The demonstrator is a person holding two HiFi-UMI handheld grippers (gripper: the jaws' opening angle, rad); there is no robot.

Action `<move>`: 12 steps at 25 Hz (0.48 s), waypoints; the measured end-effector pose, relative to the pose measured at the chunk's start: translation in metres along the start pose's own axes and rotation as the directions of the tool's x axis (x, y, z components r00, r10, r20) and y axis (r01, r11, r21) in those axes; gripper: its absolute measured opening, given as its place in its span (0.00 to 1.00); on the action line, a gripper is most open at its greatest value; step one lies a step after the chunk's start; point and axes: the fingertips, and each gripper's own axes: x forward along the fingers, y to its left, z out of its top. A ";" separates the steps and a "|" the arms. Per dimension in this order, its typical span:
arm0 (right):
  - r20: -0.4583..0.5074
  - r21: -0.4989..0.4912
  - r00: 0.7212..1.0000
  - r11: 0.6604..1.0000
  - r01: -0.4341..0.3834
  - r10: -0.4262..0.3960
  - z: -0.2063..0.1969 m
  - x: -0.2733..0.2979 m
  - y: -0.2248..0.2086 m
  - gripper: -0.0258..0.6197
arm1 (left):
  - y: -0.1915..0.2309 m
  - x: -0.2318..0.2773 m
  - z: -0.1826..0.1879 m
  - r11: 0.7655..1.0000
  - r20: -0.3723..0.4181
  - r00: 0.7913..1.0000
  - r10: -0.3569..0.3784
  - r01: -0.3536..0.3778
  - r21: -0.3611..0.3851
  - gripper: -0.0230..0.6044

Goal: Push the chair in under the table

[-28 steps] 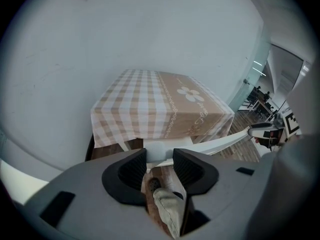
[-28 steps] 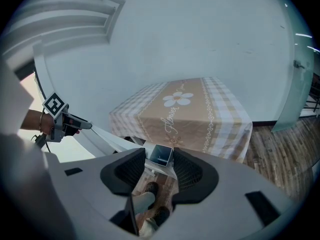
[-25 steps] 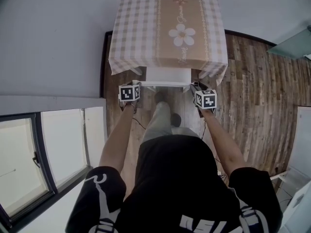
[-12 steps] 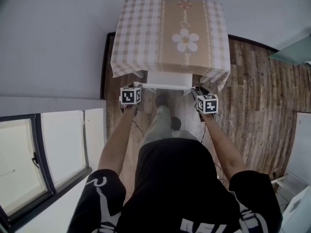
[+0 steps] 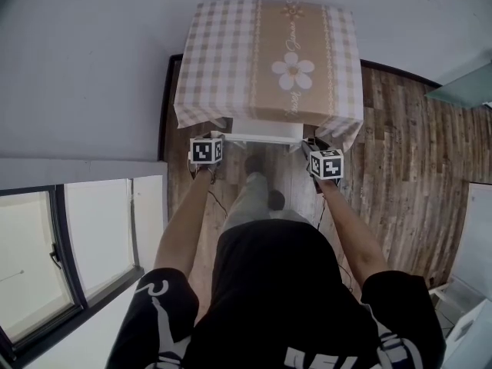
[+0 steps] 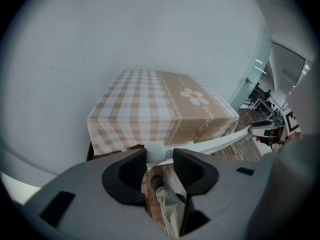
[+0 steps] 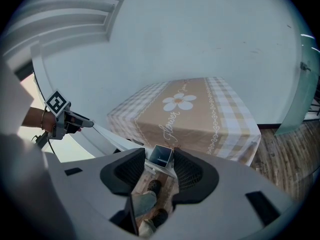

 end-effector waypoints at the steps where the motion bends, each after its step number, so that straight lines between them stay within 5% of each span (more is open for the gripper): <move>1: -0.003 -0.001 1.000 1.000 -0.001 0.001 0.002 0.001 -0.002 0.32 | 0.000 0.001 0.002 1.000 -0.003 1.000 0.002 -0.002 -0.001 0.32; 12: -0.016 -0.004 1.000 1.000 -0.005 0.005 0.020 0.013 -0.013 0.33 | 0.001 0.013 0.022 1.000 -0.015 1.000 0.003 -0.003 -0.010 0.32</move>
